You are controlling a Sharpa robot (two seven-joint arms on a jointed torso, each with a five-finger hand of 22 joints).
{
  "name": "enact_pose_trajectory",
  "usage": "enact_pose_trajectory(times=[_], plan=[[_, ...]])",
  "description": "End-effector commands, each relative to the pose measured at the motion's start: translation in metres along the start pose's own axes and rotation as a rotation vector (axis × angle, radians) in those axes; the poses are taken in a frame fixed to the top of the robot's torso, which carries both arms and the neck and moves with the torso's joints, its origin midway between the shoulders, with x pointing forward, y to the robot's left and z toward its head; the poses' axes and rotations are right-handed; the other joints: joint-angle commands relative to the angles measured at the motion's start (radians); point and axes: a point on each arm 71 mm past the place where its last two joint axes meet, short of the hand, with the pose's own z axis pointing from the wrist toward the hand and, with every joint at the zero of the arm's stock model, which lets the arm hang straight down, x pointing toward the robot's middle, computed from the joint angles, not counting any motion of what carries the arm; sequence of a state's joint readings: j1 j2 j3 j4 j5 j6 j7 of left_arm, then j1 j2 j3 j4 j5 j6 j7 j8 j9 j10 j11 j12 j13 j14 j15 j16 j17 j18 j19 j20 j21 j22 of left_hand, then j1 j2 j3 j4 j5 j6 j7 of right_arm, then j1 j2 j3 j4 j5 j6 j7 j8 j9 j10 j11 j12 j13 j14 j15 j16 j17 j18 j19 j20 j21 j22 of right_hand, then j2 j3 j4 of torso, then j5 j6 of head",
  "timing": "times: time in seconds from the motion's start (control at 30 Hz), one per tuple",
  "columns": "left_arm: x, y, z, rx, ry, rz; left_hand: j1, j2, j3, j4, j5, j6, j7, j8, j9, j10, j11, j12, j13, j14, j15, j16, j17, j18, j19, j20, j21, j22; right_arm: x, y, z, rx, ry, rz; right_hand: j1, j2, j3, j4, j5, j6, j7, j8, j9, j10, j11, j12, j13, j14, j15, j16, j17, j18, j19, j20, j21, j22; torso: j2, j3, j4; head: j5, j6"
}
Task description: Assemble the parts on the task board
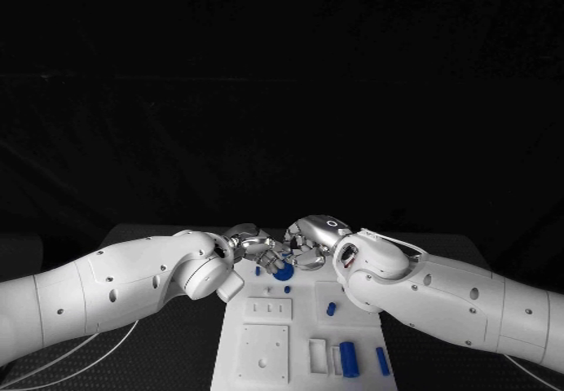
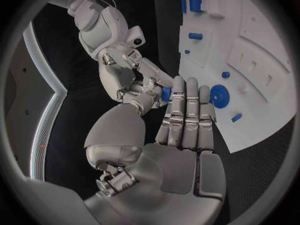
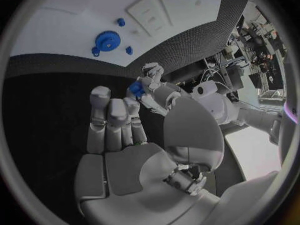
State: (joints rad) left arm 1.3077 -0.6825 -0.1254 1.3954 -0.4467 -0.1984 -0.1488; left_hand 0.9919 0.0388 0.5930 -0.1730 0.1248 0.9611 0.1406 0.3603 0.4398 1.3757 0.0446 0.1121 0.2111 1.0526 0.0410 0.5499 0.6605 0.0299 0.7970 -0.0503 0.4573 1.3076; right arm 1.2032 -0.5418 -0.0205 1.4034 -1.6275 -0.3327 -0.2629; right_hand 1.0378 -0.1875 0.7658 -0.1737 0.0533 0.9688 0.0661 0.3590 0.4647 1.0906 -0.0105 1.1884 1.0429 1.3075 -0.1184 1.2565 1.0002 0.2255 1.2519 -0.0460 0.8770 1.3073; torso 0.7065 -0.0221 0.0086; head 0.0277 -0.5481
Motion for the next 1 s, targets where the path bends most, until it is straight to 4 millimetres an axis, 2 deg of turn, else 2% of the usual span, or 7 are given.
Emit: enact_pose_trajectory(times=[0.03,0.2,0.37,0.43,0.57,0.83,1.0], plan=[[0.002,-0.003,0.000,0.008,0.017,0.016,-0.010,0.001,0.001,-0.007,0.005,0.041,-0.033,0.006,0.001,0.008,-0.002,0.006,0.003,0.010,-0.002,0.008,0.002,-0.008,0.001,-0.008,0.008,0.023,0.003,-0.002,-0.001,0.007,0.018,-0.009,-0.003,-0.021,0.000,0.013,-0.003,0.022,0.033,-0.010,-0.003,-0.005,-0.003,-0.005,-0.002,0.000,-0.004,-0.007,0.001,0.036,0.001,-0.007,-0.004,0.012,0.000,-0.0001,0.0004,0.002,-0.003],[0.001,-0.003,0.000,0.002,0.013,0.059,-0.017,-0.001,0.004,-0.012,0.006,0.052,-0.038,0.009,0.005,0.020,-0.007,0.009,0.010,0.015,-0.007,0.020,0.007,-0.009,0.003,-0.013,0.015,0.023,0.001,-0.007,-0.001,0.018,-0.010,0.010,-0.019,-0.060,-0.011,0.032,-0.004,0.002,0.039,-0.023,-0.008,-0.008,0.002,-0.008,-0.003,0.000,0.000,-0.011,0.000,0.036,0.000,-0.006,-0.008,0.010,0.000,0.0005,-0.0004,0.003,-0.004],[0.000,-0.002,0.000,0.001,0.006,0.120,-0.018,-0.002,0.005,-0.015,0.005,0.054,-0.039,0.010,0.006,0.022,-0.008,0.009,0.012,0.016,-0.008,0.023,0.008,-0.010,0.003,-0.014,0.016,0.023,-0.003,-0.018,-0.005,0.040,-0.040,0.024,-0.055,-0.106,-0.068,0.042,-0.002,-0.096,0.068,-0.078,-0.031,-0.034,0.030,-0.019,-0.005,-0.012,0.027,-0.023,-0.003,0.036,-0.017,-0.002,-0.019,0.010,-0.001,0.0014,-0.0004,0.006,-0.006],[-0.001,-0.002,0.000,0.000,0.003,0.147,-0.018,-0.002,0.006,-0.015,0.004,0.054,-0.039,0.010,0.006,0.022,-0.008,0.009,0.012,0.016,-0.008,0.024,0.008,-0.010,0.003,-0.014,0.017,0.023,-0.004,-0.026,-0.007,0.052,-0.053,0.033,-0.068,-0.107,-0.107,0.035,0.000,-0.126,0.085,-0.093,-0.038,-0.054,0.047,-0.023,-0.004,-0.025,0.044,-0.031,-0.004,0.036,-0.035,0.001,-0.029,0.010,0.000,0.0011,0.0005,0.007,-0.007],[-0.005,0.001,0.000,-0.006,-0.016,0.217,-0.019,-0.006,0.007,-0.019,0.004,0.058,-0.040,0.011,0.007,0.026,-0.010,0.010,0.015,0.018,-0.010,0.028,0.009,-0.011,0.002,-0.015,0.019,0.023,-0.009,-0.047,-0.015,0.088,-0.068,0.030,-0.083,-0.108,-0.153,0.034,0.009,-0.152,0.097,-0.105,-0.043,-0.078,0.059,-0.027,-0.010,-0.043,0.056,-0.040,-0.005,0.036,-0.056,0.008,-0.043,0.009,-0.001,0.0014,0.0007,0.010,-0.009],[-0.007,0.008,-0.001,-0.026,-0.055,0.406,-0.022,-0.028,0.010,-0.024,0.002,0.089,-0.053,0.021,0.018,0.059,-0.025,0.020,0.033,0.045,-0.026,0.055,0.015,-0.013,0.019,-0.030,0.043,0.024,-0.017,-0.090,-0.031,0.180,-0.100,0.029,-0.076,-0.106,-0.170,0.039,0.035,-0.151,0.098,-0.103,-0.042,-0.084,0.060,-0.023,-0.016,-0.048,0.057,-0.041,-0.004,0.036,-0.059,0.011,-0.049,0.010,-0.001,0.0024,-0.0039,0.018,-0.011],[-0.004,0.016,-0.001,-0.061,-0.060,0.469,-0.024,-0.035,0.011,-0.024,0.011,0.111,-0.063,0.028,0.029,0.084,-0.037,0.031,0.054,0.063,-0.039,0.077,0.021,-0.014,0.033,-0.043,0.065,0.024,-0.023,-0.102,-0.035,0.207,-0.120,0.037,-0.069,-0.105,-0.168,0.048,0.042,-0.146,0.097,-0.100,-0.040,-0.083,0.059,-0.020,-0.020,-0.047,0.056,-0.041,-0.004,0.036,-0.057,0.011,-0.050,0.010,-0.002,0.0034,-0.0046,0.020,-0.014]])
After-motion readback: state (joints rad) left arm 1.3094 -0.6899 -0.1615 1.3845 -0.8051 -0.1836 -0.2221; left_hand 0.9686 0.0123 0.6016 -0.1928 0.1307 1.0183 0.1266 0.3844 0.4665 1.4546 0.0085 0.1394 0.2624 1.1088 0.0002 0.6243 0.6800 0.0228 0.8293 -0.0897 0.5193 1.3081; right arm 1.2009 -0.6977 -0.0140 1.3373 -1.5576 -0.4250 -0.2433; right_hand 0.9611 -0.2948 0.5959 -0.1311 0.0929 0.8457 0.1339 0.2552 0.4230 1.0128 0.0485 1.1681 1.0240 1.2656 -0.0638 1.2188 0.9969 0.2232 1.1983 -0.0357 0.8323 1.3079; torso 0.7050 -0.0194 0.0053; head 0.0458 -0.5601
